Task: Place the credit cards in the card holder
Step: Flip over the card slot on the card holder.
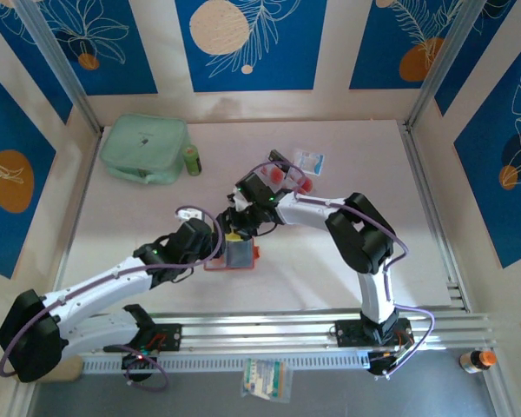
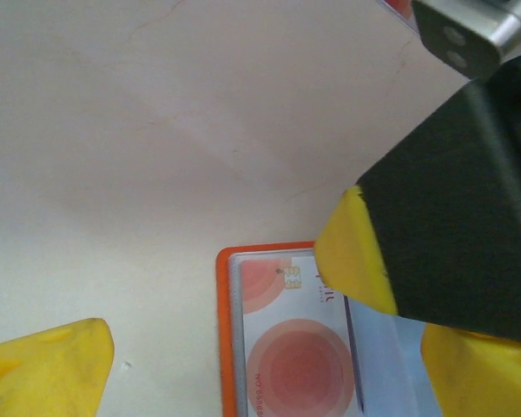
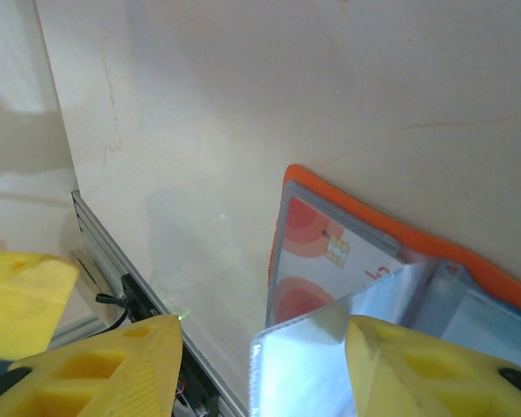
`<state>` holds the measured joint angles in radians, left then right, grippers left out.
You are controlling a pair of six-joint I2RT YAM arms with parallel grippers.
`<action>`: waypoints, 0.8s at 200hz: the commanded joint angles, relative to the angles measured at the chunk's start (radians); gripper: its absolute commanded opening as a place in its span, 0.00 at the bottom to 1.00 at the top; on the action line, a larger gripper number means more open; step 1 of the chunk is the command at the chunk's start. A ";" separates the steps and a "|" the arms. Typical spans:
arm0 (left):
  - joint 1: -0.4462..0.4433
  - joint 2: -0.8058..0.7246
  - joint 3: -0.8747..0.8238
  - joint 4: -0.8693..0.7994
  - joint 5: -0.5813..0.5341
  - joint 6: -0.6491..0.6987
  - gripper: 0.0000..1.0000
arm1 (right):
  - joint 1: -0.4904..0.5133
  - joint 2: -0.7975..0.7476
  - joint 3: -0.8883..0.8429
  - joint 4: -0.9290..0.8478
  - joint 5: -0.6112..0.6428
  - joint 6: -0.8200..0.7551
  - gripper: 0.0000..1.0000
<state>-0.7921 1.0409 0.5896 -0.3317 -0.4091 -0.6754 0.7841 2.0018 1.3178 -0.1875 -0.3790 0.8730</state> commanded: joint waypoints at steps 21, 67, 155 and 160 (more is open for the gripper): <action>0.010 -0.012 -0.017 -0.018 -0.034 -0.008 0.92 | 0.015 0.058 0.037 0.013 -0.038 0.033 0.53; 0.011 0.007 -0.043 -0.003 -0.032 -0.015 0.92 | 0.013 0.081 0.039 0.022 -0.040 0.045 0.53; 0.012 0.199 -0.078 0.083 0.014 -0.058 0.91 | 0.009 0.079 0.022 0.034 -0.052 0.056 0.53; 0.012 0.210 -0.076 0.085 0.015 -0.060 0.91 | 0.007 0.076 0.023 0.034 -0.056 0.056 0.52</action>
<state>-0.7876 1.2083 0.5278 -0.2806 -0.4103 -0.7074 0.7910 2.0743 1.3357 -0.1513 -0.3977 0.9184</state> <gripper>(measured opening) 0.912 0.526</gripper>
